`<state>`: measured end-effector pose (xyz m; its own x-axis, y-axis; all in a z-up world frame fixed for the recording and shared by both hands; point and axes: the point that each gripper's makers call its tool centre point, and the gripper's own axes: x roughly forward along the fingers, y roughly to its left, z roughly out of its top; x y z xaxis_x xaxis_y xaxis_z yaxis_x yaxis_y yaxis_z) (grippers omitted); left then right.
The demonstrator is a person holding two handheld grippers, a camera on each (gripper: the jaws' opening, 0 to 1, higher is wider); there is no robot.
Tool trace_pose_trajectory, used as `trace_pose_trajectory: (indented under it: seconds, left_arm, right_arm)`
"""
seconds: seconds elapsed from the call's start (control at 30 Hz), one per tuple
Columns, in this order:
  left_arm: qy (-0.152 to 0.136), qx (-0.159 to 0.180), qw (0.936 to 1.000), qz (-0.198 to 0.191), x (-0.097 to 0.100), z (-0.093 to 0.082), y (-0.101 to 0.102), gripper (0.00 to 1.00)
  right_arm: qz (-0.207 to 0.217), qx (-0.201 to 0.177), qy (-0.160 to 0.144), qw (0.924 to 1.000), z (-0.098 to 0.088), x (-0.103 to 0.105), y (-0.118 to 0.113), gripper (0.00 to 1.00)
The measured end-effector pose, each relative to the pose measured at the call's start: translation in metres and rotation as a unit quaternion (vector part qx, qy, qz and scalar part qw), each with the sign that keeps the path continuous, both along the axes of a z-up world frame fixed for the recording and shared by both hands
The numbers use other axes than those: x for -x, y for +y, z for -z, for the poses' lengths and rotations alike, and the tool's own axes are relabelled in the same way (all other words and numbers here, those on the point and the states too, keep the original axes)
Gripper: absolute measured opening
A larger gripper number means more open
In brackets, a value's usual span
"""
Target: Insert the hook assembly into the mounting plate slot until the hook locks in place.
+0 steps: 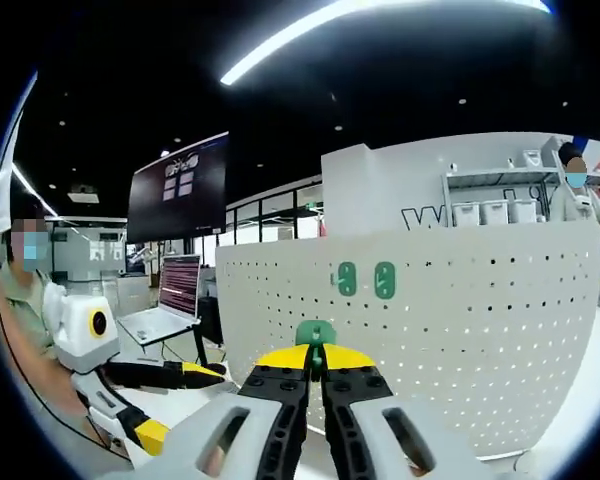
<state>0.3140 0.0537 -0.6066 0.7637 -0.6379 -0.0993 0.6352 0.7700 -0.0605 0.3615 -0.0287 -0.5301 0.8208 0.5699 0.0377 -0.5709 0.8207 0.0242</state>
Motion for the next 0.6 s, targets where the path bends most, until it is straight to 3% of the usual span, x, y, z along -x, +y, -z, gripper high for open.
trace_pose_trajectory:
  seconds: [0.6]
  left_arm:
    - [0.0, -0.002, 0.9998, -0.02, 0.004, 0.004, 0.018, 0.74]
  right_arm:
    - [0.063, 0.001, 0.0, 0.998, -0.012, -0.046, -0.028, 0.01]
